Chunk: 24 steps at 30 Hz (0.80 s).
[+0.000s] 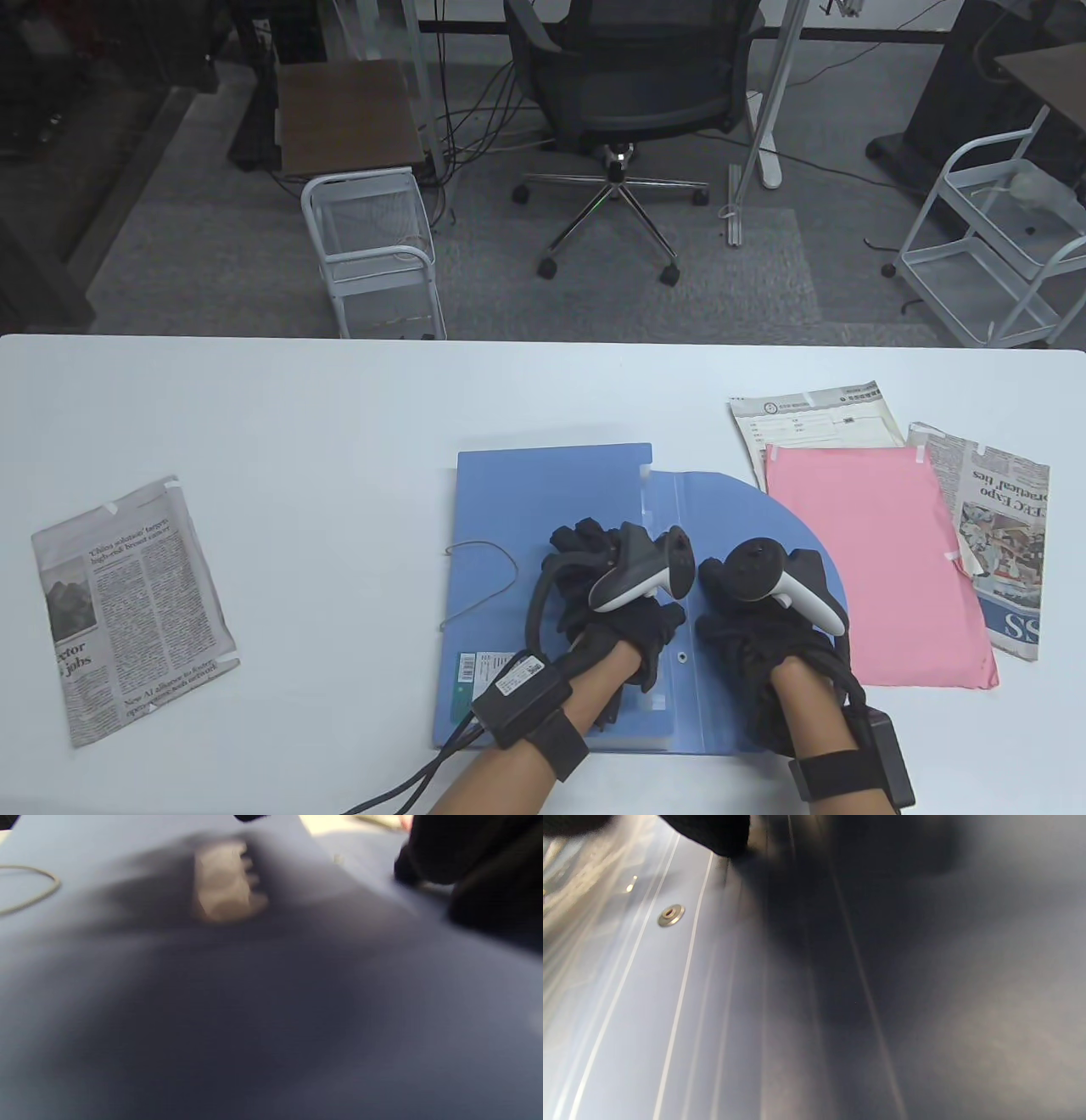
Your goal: Sort materials into accordion folder compartments
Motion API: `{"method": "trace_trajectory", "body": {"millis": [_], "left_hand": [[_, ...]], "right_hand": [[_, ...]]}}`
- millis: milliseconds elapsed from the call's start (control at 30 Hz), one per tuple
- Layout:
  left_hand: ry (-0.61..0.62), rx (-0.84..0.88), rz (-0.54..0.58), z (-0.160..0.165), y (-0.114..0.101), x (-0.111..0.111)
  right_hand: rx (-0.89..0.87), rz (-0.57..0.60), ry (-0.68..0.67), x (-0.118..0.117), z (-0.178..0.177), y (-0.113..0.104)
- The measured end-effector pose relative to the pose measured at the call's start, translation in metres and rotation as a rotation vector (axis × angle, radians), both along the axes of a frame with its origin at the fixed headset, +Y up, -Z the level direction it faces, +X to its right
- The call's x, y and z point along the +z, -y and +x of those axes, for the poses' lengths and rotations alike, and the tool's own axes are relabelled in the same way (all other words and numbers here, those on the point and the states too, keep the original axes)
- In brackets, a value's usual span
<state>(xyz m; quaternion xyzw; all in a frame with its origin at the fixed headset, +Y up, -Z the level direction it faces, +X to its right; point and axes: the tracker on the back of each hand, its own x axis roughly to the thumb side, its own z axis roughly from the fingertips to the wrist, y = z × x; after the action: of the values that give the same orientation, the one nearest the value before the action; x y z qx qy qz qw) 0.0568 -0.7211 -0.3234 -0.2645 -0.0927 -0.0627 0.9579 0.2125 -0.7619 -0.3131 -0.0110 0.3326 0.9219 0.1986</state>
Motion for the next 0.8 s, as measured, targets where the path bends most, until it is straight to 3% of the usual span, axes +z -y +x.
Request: {"method": "trace_trajectory", "body": {"millis": [100,233,600,800], "left_hand": [[-0.027,-0.038,-0.063,-0.003,0.012,-0.003],[-0.098,0.116,-0.085,-0.021,0.006,-0.004],[-0.310,0.757,-0.297,-0.089,-0.021,-0.008],[-0.415,1.067,-0.262,-0.133,-0.035,-0.005]], "right_hand": [[-0.007,-0.002,0.003,0.000,0.000,0.000],[-0.004,-0.006,0.003,0.000,0.001,-0.001],[-0.005,-0.012,0.005,0.000,0.000,-0.001],[-0.003,-0.014,0.007,0.000,0.000,-0.001]]}}
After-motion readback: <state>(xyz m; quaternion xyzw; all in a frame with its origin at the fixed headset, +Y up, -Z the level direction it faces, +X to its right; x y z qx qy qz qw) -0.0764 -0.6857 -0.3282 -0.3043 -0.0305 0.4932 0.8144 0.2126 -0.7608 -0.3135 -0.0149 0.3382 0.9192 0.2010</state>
